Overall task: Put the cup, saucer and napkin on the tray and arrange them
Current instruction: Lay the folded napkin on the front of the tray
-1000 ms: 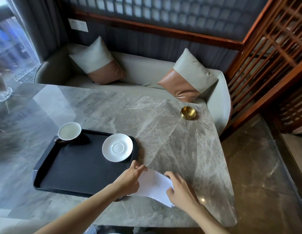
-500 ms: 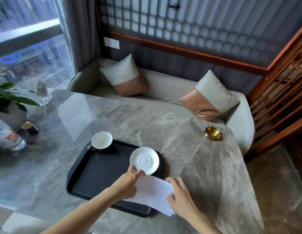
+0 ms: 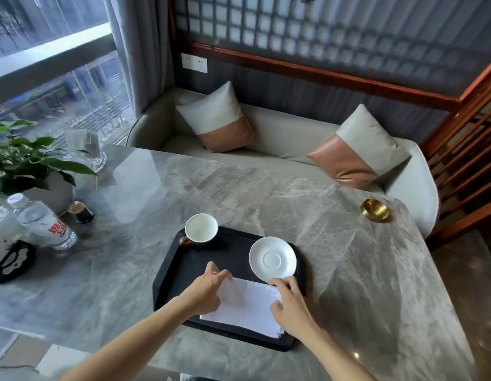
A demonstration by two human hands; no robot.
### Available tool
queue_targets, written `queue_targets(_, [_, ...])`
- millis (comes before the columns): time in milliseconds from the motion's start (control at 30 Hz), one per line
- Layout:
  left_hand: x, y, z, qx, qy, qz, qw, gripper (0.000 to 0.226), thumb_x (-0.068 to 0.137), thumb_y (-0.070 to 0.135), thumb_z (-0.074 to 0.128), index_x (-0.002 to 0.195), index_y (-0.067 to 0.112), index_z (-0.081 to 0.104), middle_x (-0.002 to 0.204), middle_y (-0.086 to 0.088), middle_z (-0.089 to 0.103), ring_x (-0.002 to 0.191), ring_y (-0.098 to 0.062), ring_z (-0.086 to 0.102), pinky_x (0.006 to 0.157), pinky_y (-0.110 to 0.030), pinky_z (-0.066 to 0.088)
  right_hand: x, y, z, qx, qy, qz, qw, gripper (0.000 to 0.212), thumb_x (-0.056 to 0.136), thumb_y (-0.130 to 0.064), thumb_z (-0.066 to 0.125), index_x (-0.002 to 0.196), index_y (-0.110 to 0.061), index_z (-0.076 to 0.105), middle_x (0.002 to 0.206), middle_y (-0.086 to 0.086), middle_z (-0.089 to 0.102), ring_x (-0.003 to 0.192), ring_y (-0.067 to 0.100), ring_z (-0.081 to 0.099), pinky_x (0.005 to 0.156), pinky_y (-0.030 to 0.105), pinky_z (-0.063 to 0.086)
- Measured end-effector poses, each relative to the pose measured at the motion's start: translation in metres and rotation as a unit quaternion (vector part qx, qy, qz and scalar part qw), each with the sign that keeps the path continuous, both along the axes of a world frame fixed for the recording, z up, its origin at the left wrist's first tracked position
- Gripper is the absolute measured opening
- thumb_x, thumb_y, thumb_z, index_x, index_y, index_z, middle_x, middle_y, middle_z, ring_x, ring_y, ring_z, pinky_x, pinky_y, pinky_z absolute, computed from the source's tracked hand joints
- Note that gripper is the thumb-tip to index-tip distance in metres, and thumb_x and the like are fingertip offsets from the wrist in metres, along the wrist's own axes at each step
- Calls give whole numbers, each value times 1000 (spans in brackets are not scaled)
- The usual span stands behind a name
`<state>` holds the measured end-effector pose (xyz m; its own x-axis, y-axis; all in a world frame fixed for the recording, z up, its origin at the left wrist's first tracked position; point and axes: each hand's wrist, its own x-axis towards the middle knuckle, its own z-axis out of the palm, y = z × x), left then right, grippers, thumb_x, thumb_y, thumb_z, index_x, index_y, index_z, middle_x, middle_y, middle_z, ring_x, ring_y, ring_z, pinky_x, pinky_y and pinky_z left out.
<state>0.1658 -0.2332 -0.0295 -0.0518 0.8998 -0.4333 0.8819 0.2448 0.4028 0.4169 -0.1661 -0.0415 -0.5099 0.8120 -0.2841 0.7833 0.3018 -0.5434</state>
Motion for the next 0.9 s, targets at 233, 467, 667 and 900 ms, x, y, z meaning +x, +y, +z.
queue_targets(233, [-37, -6, -26, -20, 8, -23, 1000, 63, 79, -1, 50, 136, 25, 45, 124, -8, 34, 69, -30, 50, 65, -35, 46, -32, -19, -20, -26, -21, -38, 999, 45, 89, -8, 50, 128, -29, 52, 127, -5, 38, 94, 28, 63, 87, 44, 53])
queue_targets(467, [-52, -12, -48, -51, 6, -31, 998, 64, 79, -2, 50, 137, 24, 46, 125, -9, 32, 85, -38, 64, 77, -42, 55, -51, -27, -38, -51, -37, -90, 994, 40, 90, -7, 50, 126, -23, 53, 130, 1, 38, 96, 32, 62, 89, 45, 53])
queue_targets(667, [-60, -12, -59, -51, 17, -46, 998, 64, 80, -4, 49, 136, 26, 48, 123, -8, 32, 80, -35, 64, 77, -43, 57, -51, -35, -52, -74, -73, -117, 988, 42, 93, -11, 48, 133, -26, 50, 130, 0, 38, 94, 31, 63, 85, 44, 54])
queue_targets(900, [-66, -18, -68, -21, 44, -66, 997, 64, 78, 0, 49, 133, 34, 49, 127, -3, 34, 95, -25, 57, 63, -38, 56, -42, -49, -59, -19, -151, -112, 982, 50, 97, -27, 48, 146, -35, 38, 136, -3, 36, 112, 22, 57, 81, 41, 55])
